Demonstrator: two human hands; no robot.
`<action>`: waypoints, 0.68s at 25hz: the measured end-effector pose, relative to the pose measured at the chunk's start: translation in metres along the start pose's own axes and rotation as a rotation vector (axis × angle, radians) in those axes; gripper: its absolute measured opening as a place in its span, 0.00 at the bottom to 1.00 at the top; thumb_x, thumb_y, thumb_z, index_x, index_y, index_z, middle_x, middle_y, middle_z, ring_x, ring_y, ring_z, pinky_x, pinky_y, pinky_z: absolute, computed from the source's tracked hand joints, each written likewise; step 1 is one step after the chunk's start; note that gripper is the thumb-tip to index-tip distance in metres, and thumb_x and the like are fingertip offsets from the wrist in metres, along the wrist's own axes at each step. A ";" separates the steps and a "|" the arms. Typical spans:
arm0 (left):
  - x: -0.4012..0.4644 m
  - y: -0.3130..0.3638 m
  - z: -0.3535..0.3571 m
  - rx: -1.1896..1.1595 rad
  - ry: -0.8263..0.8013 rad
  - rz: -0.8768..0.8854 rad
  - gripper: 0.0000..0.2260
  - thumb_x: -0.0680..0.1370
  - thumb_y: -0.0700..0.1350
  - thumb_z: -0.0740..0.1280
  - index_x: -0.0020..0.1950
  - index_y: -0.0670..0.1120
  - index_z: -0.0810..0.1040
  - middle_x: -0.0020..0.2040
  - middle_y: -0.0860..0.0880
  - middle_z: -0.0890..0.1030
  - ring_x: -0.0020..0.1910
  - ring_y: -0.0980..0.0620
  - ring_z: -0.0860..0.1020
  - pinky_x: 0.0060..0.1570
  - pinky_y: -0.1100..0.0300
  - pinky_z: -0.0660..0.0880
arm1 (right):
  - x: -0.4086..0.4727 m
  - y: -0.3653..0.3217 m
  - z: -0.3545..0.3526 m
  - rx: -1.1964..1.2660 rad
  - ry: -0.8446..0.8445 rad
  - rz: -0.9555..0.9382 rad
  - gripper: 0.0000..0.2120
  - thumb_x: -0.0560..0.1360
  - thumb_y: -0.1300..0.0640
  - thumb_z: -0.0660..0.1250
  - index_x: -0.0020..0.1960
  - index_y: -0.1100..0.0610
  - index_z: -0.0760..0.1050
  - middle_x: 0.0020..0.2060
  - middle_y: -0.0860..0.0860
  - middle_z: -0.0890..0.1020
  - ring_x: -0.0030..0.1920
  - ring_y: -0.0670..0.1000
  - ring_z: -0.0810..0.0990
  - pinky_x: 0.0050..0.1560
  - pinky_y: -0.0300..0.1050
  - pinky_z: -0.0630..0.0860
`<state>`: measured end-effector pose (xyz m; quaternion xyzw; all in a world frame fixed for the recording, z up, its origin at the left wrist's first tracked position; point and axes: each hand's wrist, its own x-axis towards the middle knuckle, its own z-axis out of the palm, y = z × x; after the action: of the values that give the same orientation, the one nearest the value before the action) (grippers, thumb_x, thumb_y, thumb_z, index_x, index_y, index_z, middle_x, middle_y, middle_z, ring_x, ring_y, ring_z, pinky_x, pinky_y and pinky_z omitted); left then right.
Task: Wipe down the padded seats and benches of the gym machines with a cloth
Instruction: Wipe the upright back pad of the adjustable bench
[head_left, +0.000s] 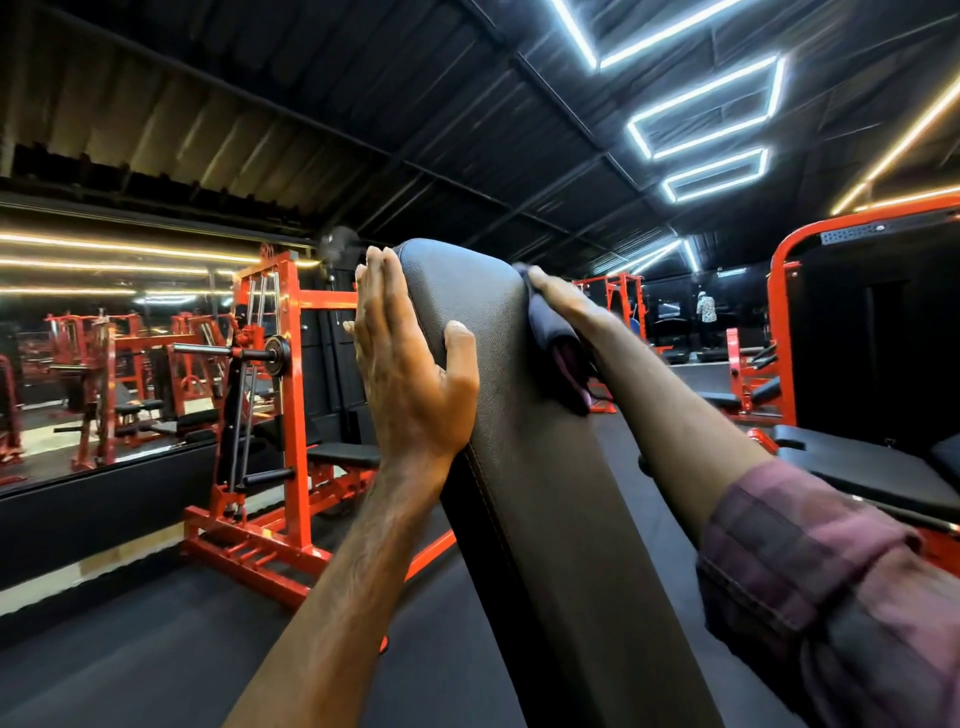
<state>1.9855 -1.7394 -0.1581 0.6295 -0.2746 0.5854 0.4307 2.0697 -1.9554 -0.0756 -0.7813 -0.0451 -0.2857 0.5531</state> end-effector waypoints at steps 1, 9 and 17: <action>0.001 0.000 0.001 0.003 0.003 0.002 0.36 0.80 0.50 0.61 0.86 0.43 0.54 0.86 0.46 0.55 0.85 0.51 0.51 0.82 0.41 0.54 | 0.015 -0.010 0.003 -0.006 0.033 -0.009 0.28 0.84 0.37 0.58 0.72 0.57 0.77 0.69 0.52 0.78 0.71 0.53 0.75 0.72 0.49 0.68; -0.001 -0.003 0.001 -0.024 0.012 -0.006 0.35 0.80 0.50 0.62 0.86 0.44 0.56 0.86 0.47 0.56 0.85 0.52 0.52 0.82 0.40 0.55 | 0.008 -0.041 0.021 -0.127 -0.001 -0.357 0.22 0.77 0.29 0.61 0.67 0.33 0.79 0.63 0.42 0.84 0.68 0.45 0.79 0.74 0.54 0.72; 0.000 -0.001 0.000 -0.022 0.003 -0.022 0.36 0.80 0.53 0.60 0.86 0.45 0.55 0.86 0.49 0.55 0.85 0.53 0.52 0.81 0.38 0.56 | -0.012 -0.089 0.026 -0.252 -0.173 -0.428 0.31 0.70 0.25 0.62 0.62 0.42 0.85 0.58 0.44 0.87 0.61 0.46 0.84 0.70 0.55 0.76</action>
<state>1.9861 -1.7392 -0.1587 0.6271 -0.2734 0.5784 0.4444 2.0361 -1.8951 -0.0131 -0.8382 -0.2205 -0.3316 0.3726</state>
